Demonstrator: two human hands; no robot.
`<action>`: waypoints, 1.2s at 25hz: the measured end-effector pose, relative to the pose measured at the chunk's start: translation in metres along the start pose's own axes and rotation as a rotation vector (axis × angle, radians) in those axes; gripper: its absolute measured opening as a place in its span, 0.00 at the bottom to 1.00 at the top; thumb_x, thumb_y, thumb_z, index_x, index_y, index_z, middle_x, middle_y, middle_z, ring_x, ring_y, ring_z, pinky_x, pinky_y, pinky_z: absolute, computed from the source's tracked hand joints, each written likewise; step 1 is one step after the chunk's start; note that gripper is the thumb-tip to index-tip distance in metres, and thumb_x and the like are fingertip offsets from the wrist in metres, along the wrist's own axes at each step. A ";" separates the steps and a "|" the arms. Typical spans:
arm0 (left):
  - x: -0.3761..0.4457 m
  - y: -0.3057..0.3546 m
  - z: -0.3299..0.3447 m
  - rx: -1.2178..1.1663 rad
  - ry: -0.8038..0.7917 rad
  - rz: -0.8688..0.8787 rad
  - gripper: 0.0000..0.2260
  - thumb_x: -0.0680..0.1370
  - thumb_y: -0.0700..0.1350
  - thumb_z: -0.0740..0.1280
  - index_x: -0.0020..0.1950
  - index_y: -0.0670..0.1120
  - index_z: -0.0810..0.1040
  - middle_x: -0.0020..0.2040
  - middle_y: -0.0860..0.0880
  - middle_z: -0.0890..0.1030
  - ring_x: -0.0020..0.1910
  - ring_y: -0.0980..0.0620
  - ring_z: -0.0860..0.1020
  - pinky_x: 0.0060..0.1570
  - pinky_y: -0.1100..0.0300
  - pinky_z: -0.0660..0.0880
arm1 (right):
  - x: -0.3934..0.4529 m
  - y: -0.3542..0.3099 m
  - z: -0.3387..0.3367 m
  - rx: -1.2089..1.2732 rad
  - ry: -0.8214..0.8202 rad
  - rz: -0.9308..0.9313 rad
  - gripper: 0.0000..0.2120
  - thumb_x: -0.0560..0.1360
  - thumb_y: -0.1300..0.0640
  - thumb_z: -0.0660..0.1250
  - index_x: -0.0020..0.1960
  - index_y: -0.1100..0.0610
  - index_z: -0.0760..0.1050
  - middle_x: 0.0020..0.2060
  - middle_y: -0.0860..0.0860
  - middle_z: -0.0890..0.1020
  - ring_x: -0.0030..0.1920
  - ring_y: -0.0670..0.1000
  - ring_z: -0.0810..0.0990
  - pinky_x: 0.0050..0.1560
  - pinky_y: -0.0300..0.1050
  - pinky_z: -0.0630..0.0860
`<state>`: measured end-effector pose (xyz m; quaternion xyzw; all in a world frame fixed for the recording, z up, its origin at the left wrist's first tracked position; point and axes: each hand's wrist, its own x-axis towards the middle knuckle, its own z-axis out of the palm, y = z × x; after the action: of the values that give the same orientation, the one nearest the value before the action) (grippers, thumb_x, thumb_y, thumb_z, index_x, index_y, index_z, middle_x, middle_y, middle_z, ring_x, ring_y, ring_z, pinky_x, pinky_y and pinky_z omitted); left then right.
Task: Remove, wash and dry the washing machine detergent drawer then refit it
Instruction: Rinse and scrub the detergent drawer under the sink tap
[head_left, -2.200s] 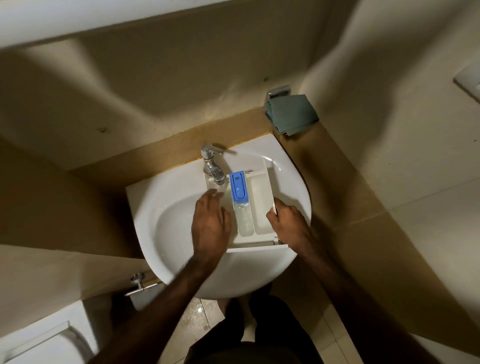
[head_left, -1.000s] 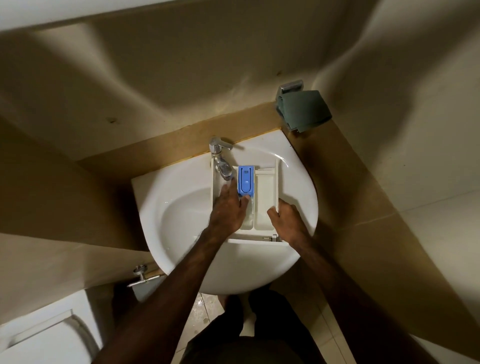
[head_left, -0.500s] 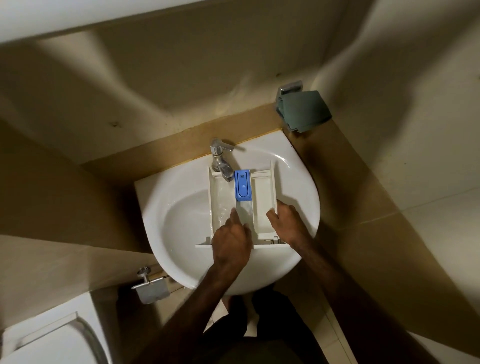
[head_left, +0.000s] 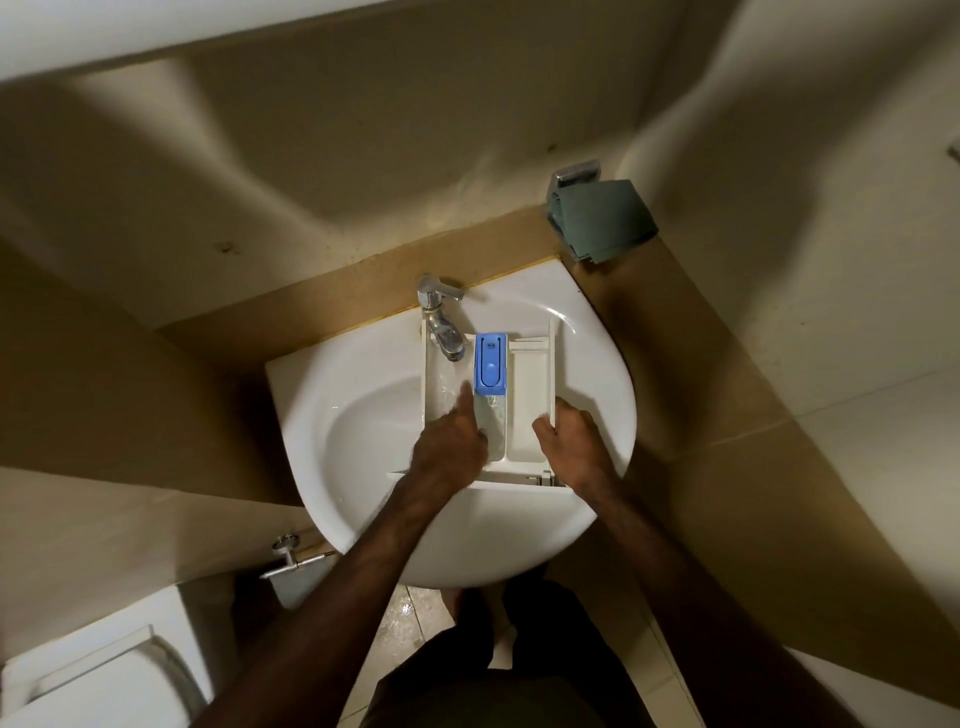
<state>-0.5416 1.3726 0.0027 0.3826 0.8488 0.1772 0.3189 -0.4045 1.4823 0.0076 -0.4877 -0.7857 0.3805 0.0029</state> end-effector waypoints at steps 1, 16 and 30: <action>-0.014 -0.001 0.001 0.102 -0.036 0.010 0.31 0.86 0.47 0.61 0.85 0.45 0.50 0.72 0.40 0.76 0.66 0.38 0.79 0.67 0.43 0.74 | -0.002 -0.002 0.001 -0.004 0.008 0.006 0.18 0.79 0.50 0.58 0.58 0.60 0.77 0.49 0.57 0.85 0.46 0.58 0.84 0.49 0.57 0.84; -0.079 -0.046 0.020 -0.279 0.520 -0.177 0.22 0.81 0.53 0.71 0.73 0.48 0.75 0.75 0.45 0.73 0.74 0.44 0.70 0.73 0.47 0.69 | -0.030 -0.010 -0.014 -0.096 0.180 0.054 0.11 0.80 0.51 0.65 0.49 0.60 0.72 0.41 0.57 0.83 0.42 0.58 0.83 0.42 0.53 0.82; -0.023 -0.019 -0.010 -1.135 0.040 -0.554 0.12 0.83 0.40 0.61 0.64 0.41 0.78 0.45 0.45 0.84 0.35 0.51 0.84 0.28 0.59 0.80 | -0.065 -0.018 -0.012 0.337 0.115 0.251 0.22 0.71 0.38 0.68 0.57 0.51 0.71 0.43 0.47 0.85 0.41 0.50 0.87 0.40 0.57 0.86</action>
<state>-0.5468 1.3420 0.0087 -0.0835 0.6959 0.5178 0.4906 -0.3797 1.4349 0.0510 -0.5952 -0.6427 0.4753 0.0820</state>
